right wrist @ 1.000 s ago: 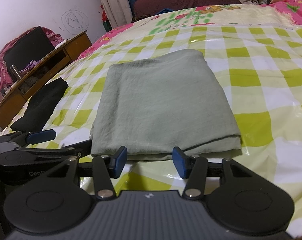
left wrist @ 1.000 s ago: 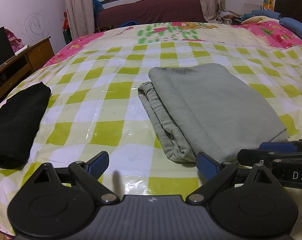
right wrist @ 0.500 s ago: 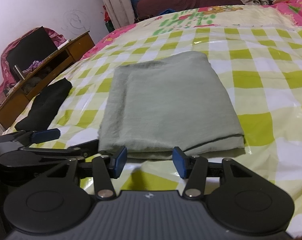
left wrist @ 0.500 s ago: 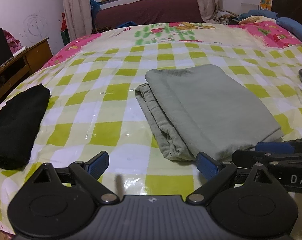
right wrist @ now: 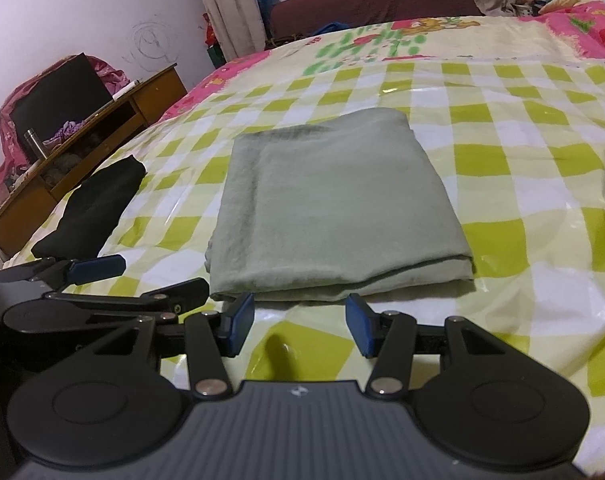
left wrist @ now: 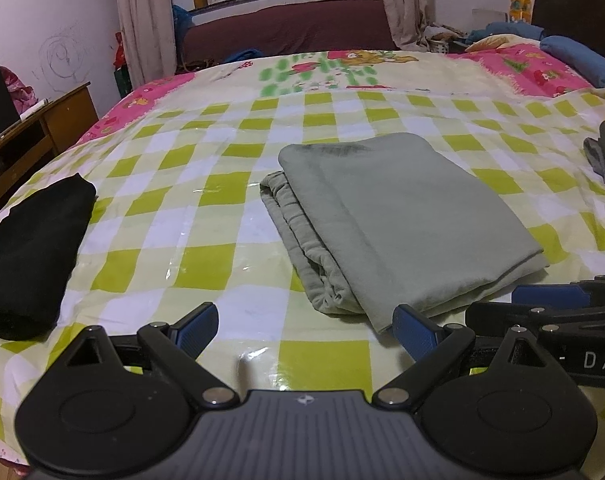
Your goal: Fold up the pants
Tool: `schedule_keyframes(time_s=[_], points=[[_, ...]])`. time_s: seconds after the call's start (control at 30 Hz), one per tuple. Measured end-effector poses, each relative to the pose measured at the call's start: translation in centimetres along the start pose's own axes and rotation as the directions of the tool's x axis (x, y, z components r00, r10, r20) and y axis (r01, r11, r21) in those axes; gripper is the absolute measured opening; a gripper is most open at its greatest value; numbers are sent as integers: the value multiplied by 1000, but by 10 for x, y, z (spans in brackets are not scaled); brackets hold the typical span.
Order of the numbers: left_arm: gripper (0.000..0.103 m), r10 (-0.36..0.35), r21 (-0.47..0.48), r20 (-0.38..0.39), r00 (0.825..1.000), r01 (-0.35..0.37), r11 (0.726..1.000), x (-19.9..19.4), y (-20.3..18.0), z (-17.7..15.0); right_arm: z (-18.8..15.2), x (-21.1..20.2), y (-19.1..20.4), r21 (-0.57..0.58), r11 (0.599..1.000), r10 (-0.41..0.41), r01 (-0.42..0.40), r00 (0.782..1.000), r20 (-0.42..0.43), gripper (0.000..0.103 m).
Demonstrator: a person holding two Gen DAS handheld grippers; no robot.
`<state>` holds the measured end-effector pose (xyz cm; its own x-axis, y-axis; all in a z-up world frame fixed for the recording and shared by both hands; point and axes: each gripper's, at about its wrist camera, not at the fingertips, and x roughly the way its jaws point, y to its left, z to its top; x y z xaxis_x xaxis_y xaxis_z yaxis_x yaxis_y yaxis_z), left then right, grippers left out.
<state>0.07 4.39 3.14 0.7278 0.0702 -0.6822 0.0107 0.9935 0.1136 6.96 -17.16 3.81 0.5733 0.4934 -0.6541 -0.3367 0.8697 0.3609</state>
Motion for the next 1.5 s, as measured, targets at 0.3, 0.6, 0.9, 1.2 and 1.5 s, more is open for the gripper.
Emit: schedule_keyframes(time_s=[0.3, 0.6, 0.9, 1.2, 1.5], points=[[103, 3, 1, 2, 1000, -3, 1000, -1, 0, 0, 0, 0, -1, 1, 1000, 3, -3, 1000, -2, 52], [103, 0, 0, -5, 1000, 0, 1000, 1, 0, -1, 0, 2, -3, 13, 1000, 6, -6, 1000, -12, 52], [103, -2, 1, -11, 1000, 2, 1000, 3, 0, -3, -1, 4, -4, 17, 1000, 6, -6, 1000, -17, 52], [103, -3, 2, -16, 1000, 3, 1000, 5, 0, -4, -1, 5, -4, 19, 1000, 5, -5, 1000, -20, 52], [103, -3, 3, -20, 1000, 3, 1000, 6, 1, -4, -4, 7, -4, 22, 1000, 6, -5, 1000, -24, 52]])
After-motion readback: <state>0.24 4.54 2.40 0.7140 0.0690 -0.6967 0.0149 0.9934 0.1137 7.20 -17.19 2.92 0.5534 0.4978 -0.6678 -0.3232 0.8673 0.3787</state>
